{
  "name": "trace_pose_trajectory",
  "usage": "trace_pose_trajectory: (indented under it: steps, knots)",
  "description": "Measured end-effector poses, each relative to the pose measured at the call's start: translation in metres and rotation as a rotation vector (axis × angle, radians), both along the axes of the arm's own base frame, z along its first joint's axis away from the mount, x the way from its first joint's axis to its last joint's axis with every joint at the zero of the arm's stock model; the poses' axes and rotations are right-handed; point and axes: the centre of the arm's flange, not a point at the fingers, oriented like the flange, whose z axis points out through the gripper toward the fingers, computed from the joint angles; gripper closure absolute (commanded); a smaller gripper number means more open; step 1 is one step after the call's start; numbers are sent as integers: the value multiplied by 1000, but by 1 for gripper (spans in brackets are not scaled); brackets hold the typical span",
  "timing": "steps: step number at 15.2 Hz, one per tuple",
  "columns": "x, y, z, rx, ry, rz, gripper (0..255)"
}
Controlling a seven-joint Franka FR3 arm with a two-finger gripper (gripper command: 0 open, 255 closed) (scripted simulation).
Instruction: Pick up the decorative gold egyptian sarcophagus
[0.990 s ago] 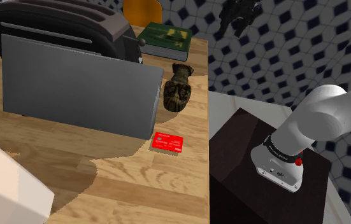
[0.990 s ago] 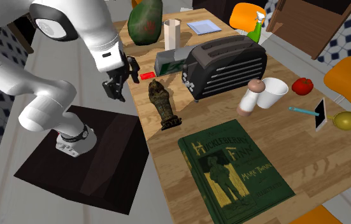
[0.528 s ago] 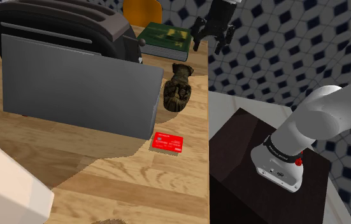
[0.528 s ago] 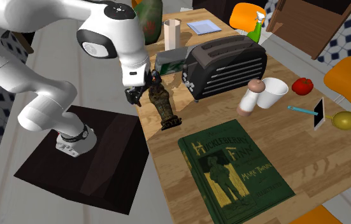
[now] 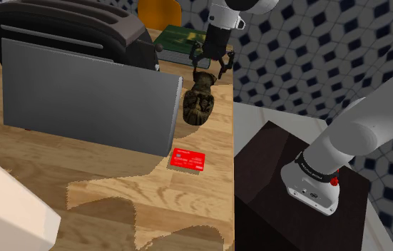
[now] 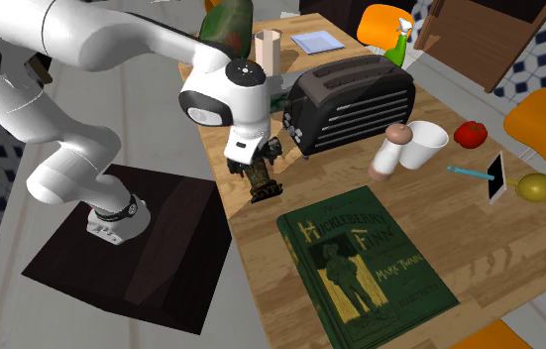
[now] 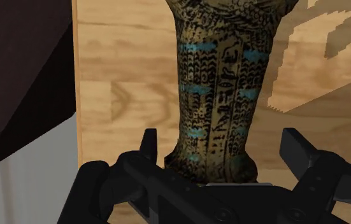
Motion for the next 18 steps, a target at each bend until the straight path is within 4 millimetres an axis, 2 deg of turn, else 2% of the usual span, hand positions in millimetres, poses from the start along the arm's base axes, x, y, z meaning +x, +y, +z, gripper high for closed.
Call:
trace_pose_trajectory:
  steps: [4, 9, 10, 18]
  knots:
    - [7, 4, -27, 6, 16, -45, 0]
    - [8, 3, -49, 7, 17, -49, 0]
    - [8, 3, -50, 7, 17, -49, 255]
    - [8, 4, -50, 7, 15, -49, 255]
